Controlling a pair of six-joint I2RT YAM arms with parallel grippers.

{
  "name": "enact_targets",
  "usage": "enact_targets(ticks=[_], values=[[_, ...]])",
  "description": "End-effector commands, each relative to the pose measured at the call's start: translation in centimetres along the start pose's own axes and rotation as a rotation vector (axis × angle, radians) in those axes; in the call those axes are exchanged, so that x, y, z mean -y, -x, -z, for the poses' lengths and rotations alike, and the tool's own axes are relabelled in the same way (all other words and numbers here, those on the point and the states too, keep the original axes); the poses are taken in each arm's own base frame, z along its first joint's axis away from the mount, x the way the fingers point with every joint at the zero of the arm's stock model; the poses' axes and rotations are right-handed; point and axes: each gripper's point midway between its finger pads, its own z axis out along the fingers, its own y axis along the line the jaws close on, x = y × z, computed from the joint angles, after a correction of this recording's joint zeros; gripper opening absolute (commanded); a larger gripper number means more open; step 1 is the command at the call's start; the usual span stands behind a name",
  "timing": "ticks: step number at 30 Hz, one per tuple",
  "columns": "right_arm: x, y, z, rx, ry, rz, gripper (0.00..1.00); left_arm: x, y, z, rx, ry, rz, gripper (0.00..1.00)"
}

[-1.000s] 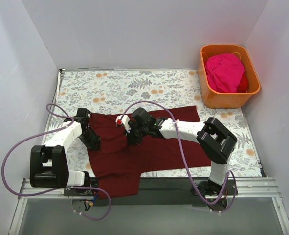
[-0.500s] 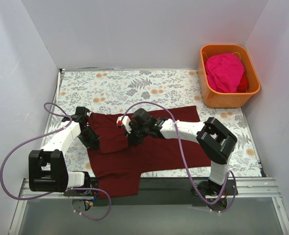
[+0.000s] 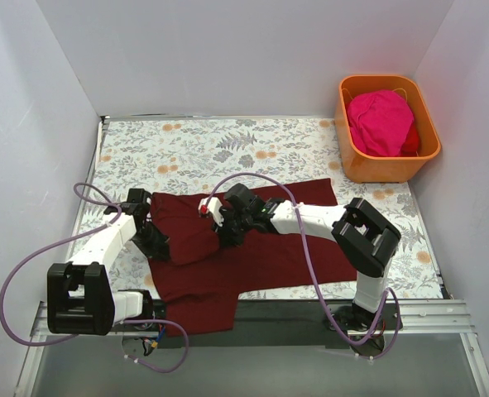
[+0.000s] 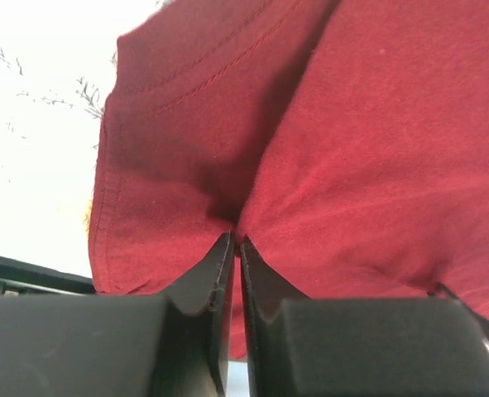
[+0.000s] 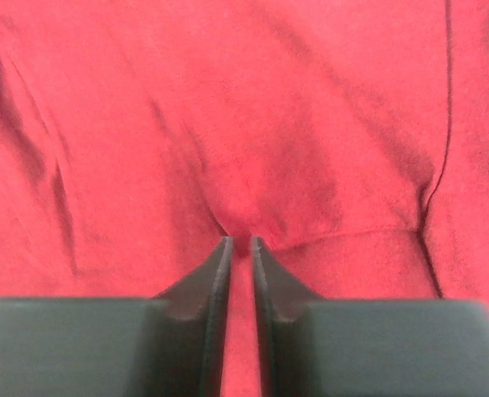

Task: Fold and stack the t-shirts
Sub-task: Fold the tshirt

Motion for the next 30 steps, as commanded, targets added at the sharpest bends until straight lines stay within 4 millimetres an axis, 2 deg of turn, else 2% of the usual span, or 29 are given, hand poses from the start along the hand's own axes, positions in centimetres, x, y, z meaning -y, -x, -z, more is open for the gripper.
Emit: enact_targets(ticks=[1,3,4,5,7,8,9,10,13,14,15,16,17,19,20,22,23,24,29,30], values=[[-0.1,0.4,0.7,-0.007,0.011,0.007,0.25,0.1,-0.6,0.3,-0.005,-0.030,0.023,0.09],[0.4,0.6,1.4,-0.002,-0.006,-0.009,0.34,0.5,-0.1,0.8,0.022,-0.053,0.024,0.17],[1.0,1.1,2.2,0.011,-0.040,-0.012,0.42,0.7,0.3,1.0,0.041,-0.058,0.023,0.20],[2.2,1.1,3.1,0.018,-0.077,-0.031,0.45,1.0,0.8,1.4,0.063,-0.062,0.024,0.23],[4.1,1.2,5.1,0.032,-0.169,-0.054,0.50,2.0,3.1,2.6,0.150,-0.067,0.020,0.30],[6.1,0.8,6.4,0.042,-0.226,-0.091,0.52,2.3,4.0,3.0,0.182,-0.064,0.012,0.32],[7.5,-0.3,7.4,0.030,-0.282,-0.125,0.52,3.3,5.8,4.1,0.247,-0.075,0.009,0.36],[9.9,-0.8,9.6,0.053,-0.354,-0.179,0.52,3.4,6.9,3.9,0.273,-0.048,0.012,0.40],[14.1,-3.4,13.4,0.053,-0.534,-0.298,0.50,6.0,10.3,4.7,0.356,-0.096,0.006,0.46],[16.2,-4.7,15.3,0.057,-0.605,-0.353,0.49,6.7,10.8,3.8,0.335,-0.095,0.000,0.47],[17.4,-5.4,16.5,0.062,-0.655,-0.394,0.47,8.0,12.0,3.7,0.364,-0.129,-0.007,0.47],[19.0,-6.7,18.2,0.069,-0.702,-0.451,0.45,9.0,12.9,3.7,0.377,-0.145,-0.009,0.47],[19.9,-7.5,18.9,0.072,-0.730,-0.497,0.43,9.6,13.7,2.5,0.369,-0.135,-0.015,0.45],[21.8,-9.2,20.7,0.079,-0.784,-0.569,0.38,10.9,15.2,2.0,0.381,-0.142,-0.022,0.36],[22.4,-9.5,21.2,0.084,-0.802,-0.590,0.38,11.1,15.8,0.7,0.376,-0.121,-0.023,0.32],[23.6,-11.2,21.8,0.074,-0.841,-0.653,0.34,11.8,17.1,0.2,0.394,-0.112,-0.026,0.25],[24.0,-11.6,21.8,0.068,-0.847,-0.664,0.34,11.6,17.4,-1.2,0.380,-0.089,-0.027,0.23],[24.5,-13.0,21.8,0.032,-0.880,-0.687,0.33,11.5,17.7,-1.6,0.378,-0.075,-0.026,0.22],[25.2,-17.1,21.6,-0.011,-0.919,-0.832,0.31,10.5,18.0,-4.5,0.326,-0.016,-0.006,0.13],[25.0,-18.2,21.4,-0.034,-0.926,-0.854,0.31,9.2,18.9,-5.0,0.316,0.001,0.036,0.13]])
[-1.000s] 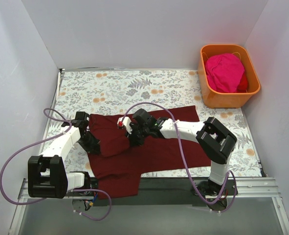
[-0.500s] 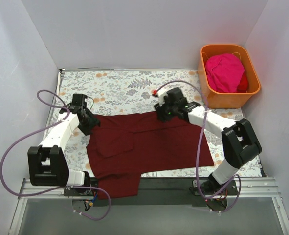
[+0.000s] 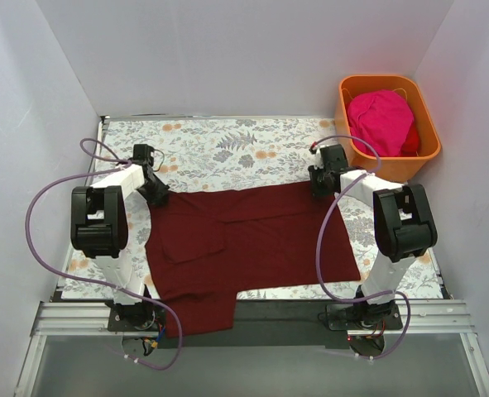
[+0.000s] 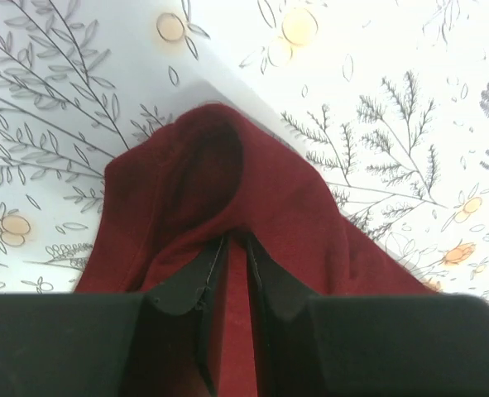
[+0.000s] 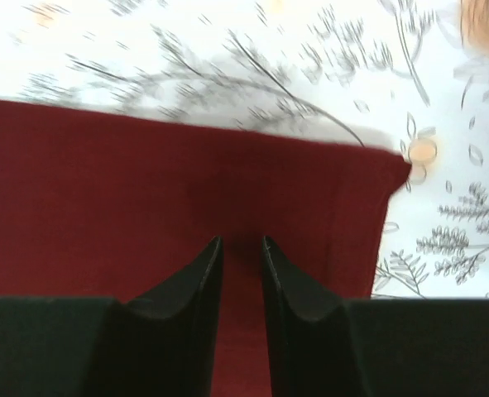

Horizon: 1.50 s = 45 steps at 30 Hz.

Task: Fold and stack the t-shirts
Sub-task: Fold the tshirt

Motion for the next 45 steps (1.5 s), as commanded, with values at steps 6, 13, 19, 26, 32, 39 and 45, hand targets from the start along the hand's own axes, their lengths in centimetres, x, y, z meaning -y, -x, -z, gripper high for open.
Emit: enact_targets(ticks=[6,13,19,26,32,39,45], values=[[4.6,-4.2,-0.9,-0.087,-0.155,-0.189,0.31,-5.2,1.0,-2.6,-0.035,0.103,0.122,0.13],[5.5,-3.5,-0.1,-0.064,-0.162,-0.230,0.31,-3.9,1.6,-1.8,-0.053,0.013,0.130,0.23],[2.4,1.5,2.1,0.062,-0.068,-0.146,0.33,-1.0,3.0,1.0,-0.027,-0.129,0.119,0.34],[-0.6,5.5,2.6,0.164,0.026,-0.131,0.33,-0.1,4.6,1.6,0.021,-0.154,0.106,0.33],[0.4,5.5,-0.2,0.141,-0.027,-0.145,0.31,-0.8,4.1,-0.8,-0.006,-0.108,0.118,0.27],[3.2,3.2,-3.3,0.066,-0.156,-0.179,0.29,-3.0,3.4,-1.3,0.002,-0.014,0.137,0.19],[5.3,2.0,-4.1,0.039,-0.215,-0.243,0.28,-5.6,3.3,-1.1,-0.010,0.024,0.194,0.16]])
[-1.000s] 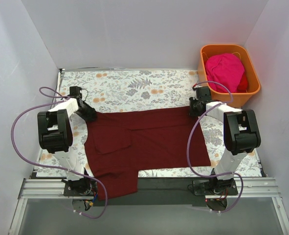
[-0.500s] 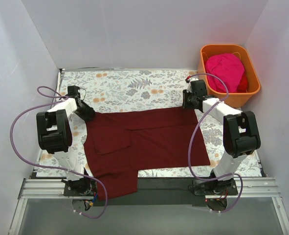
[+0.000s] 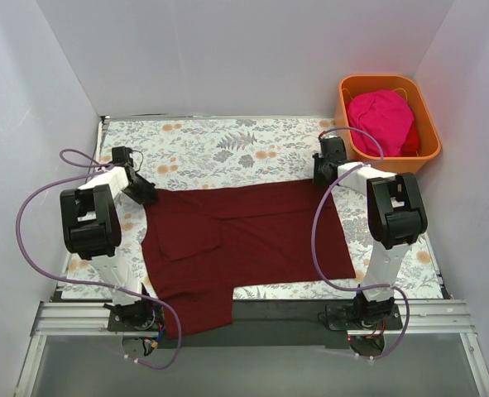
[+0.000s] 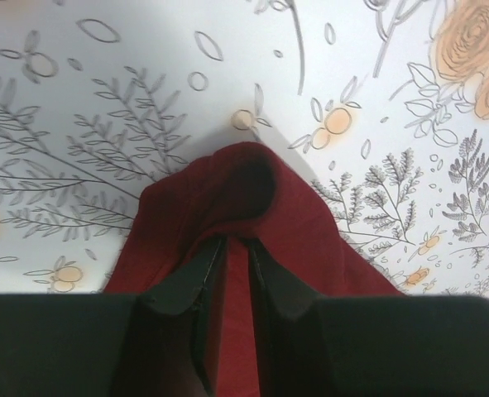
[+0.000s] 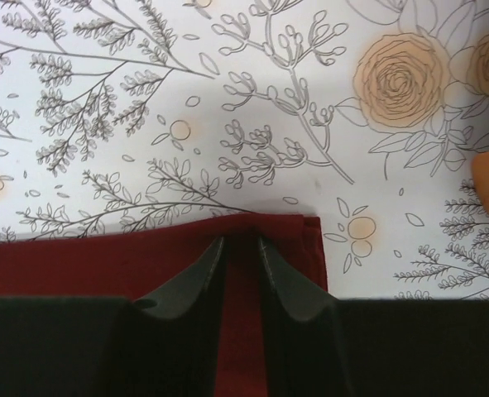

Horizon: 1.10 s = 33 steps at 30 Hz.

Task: Fold and stack the t-shirts
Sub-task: Fold the tshirt

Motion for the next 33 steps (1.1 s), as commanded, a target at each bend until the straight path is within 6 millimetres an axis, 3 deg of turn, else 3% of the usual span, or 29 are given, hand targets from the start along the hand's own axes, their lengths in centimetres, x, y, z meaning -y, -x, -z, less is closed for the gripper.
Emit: enact_targets(ticks=[1,5,11,15,20,23,25,28,33], values=[[2.0,-0.2,-0.8,-0.014,-0.074,-0.051,0.28,-4.2,0.8,0.0,0.034,0.117,0.047,0.15],[2.5,0.0,-0.8,-0.009,-0.092,-0.055,0.28,-5.5,1.1,0.2,0.024,0.143,0.075,0.15],[2.0,0.9,-0.6,0.005,-0.069,-0.052,0.29,-5.1,1.0,0.4,0.011,0.120,0.069,0.18],[0.7,3.1,0.3,0.049,0.004,-0.021,0.30,-2.4,2.1,1.7,0.015,0.021,0.047,0.27],[-1.9,7.3,3.3,0.148,0.098,0.030,0.37,0.4,3.6,4.0,0.047,-0.067,0.033,0.38],[-3.0,8.1,4.9,0.168,0.128,0.057,0.45,1.5,3.8,5.1,0.063,-0.088,0.002,0.43],[-3.5,7.9,5.6,0.165,0.149,0.063,0.50,1.7,3.6,5.8,0.071,-0.087,-0.020,0.46],[-4.5,5.7,5.9,0.115,0.186,0.074,0.51,1.6,2.4,6.4,0.076,-0.079,-0.052,0.47],[-5.9,1.3,6.3,0.029,0.247,0.066,0.53,0.5,-1.3,5.2,0.053,-0.017,-0.136,0.46]])
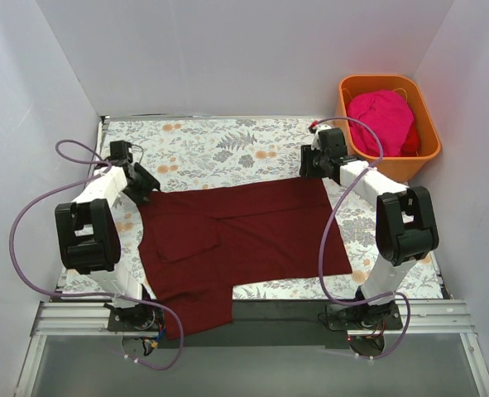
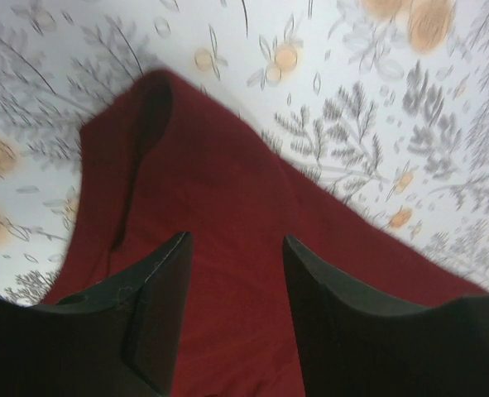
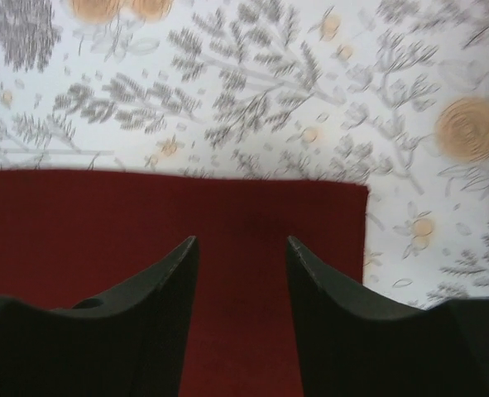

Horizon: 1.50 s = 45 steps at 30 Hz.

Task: Fold and stack the t-shirts
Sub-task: Fold the tshirt

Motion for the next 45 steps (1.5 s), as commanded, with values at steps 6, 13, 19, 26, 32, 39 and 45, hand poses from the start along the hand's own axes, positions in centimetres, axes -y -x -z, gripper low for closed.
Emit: enact_targets(ticks=[6,13,19,26,32,39,45], values=[[-1.9,-5.2,-0.6,-0.134,0.073,-0.028,0.53,-1.2,-4.0,-2.3,-0.044,0.108,-0.121,0.40],[-0.3,-6.4,-3.0,-0.177,0.001,-0.049,0.53,-1.1,-3.9,-5.2,-0.081,0.161,-0.132,0.34],[1.8,-5.5,-6.7,-0.186,-0.057,-0.088,0.53,0.8,-2.4,-8.8,-0.119,0.174,-0.131,0.34],[4.4,-0.6,-10.5,-0.104,-0.088,-0.093,0.54,4.9,0.9,-12.7,-0.124,0.140,-0.142,0.35],[4.8,5.0,-12.4,0.000,-0.062,-0.053,0.59,10.3,4.2,-13.5,-0.090,-0.005,-0.147,0.42],[2.8,9.6,-7.8,0.087,-0.003,0.029,0.68,14.7,8.4,-6.7,0.063,-0.136,-0.186,0.61],[1.4,6.2,-0.8,0.041,-0.004,0.039,0.71,9.8,6.8,0.6,0.157,-0.032,-0.124,0.62]])
